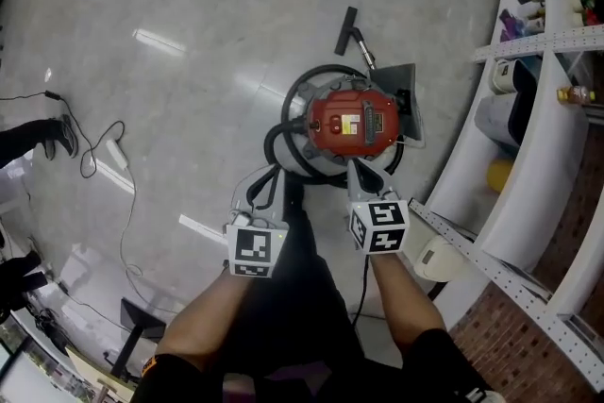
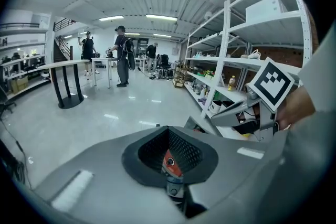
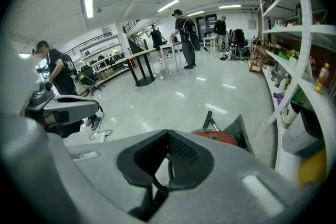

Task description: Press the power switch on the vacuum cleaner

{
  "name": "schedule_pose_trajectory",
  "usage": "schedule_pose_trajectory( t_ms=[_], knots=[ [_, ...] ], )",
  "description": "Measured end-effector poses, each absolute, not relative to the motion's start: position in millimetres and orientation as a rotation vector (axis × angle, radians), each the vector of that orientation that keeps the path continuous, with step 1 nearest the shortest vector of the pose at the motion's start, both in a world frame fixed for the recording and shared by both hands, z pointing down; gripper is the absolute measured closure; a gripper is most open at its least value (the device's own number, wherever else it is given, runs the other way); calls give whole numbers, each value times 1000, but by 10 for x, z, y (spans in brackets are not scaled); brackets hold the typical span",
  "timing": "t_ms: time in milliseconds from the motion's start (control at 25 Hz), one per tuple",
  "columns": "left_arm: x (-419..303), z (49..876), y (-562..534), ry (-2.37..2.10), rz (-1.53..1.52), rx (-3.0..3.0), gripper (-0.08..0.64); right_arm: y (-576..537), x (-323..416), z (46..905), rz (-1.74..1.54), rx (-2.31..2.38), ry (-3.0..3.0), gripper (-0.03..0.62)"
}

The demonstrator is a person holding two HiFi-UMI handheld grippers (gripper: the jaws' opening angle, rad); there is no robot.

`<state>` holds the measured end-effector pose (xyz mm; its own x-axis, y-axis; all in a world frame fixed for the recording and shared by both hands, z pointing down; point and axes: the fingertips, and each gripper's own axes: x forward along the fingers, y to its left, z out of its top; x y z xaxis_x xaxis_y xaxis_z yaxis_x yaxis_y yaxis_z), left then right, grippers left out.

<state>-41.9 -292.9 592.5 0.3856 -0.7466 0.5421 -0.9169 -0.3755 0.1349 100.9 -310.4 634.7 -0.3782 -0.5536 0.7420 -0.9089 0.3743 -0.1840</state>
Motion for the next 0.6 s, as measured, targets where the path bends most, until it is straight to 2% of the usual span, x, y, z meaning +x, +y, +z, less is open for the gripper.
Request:
schedule_pose_trajectory(
  t_ms=[600],
  knots=[
    [-233,7002,-3331,-1364,666,2147,545,-3441,1148,7666,934,1166,-1904,600]
  ],
)
